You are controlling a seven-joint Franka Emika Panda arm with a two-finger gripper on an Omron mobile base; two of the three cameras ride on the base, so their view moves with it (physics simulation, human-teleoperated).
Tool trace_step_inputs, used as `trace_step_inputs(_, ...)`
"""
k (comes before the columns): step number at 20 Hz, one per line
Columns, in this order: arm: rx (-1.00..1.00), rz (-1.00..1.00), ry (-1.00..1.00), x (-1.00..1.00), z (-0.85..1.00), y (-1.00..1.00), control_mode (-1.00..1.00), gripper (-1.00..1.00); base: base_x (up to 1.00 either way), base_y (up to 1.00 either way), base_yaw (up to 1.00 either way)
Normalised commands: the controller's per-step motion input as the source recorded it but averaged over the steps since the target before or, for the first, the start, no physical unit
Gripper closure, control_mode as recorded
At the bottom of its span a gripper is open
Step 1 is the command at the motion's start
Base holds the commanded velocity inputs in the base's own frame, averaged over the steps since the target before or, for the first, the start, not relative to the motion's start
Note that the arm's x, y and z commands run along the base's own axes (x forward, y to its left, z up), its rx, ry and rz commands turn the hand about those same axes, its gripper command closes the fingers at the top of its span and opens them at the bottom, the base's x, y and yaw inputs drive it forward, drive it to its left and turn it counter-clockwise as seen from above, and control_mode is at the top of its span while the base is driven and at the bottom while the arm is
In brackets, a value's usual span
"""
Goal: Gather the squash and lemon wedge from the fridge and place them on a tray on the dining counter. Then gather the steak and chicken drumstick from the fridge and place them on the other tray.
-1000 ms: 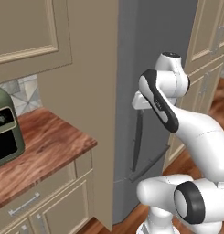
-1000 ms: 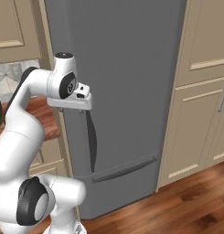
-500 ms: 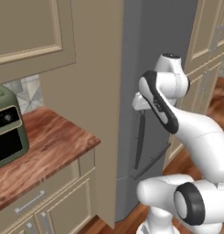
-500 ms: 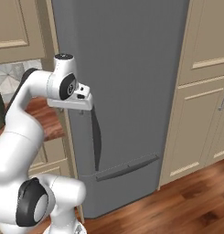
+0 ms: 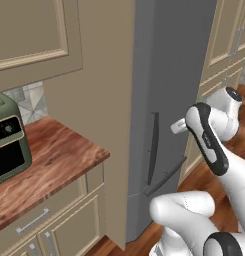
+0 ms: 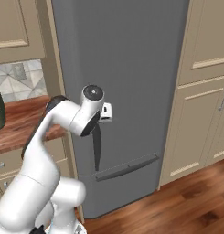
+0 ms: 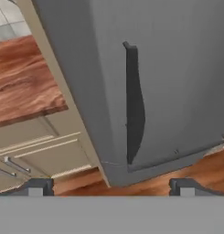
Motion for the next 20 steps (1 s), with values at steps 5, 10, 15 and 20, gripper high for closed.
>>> trace_step_inputs(5, 0.2, 0.2, -0.32, 0.11, -0.74, -0.2, -1.0, -1.0, 0.0, 0.0, 0.0)
trace_step_inputs(10, 0.21, 0.17, -0.24, 0.18, -0.62, -0.01, -1.0, -1.0, 0.0, 0.0, 0.0)
trace_step_inputs(15, 0.2, 0.18, -0.2, 0.3, -0.28, 0.08, -1.0, -1.0, 0.0, 0.0, 0.0)
trace_step_inputs(20, 0.16, 0.16, -0.21, 0.4, -0.09, 0.02, -1.0, -1.0, 0.0, 0.0, 0.0)
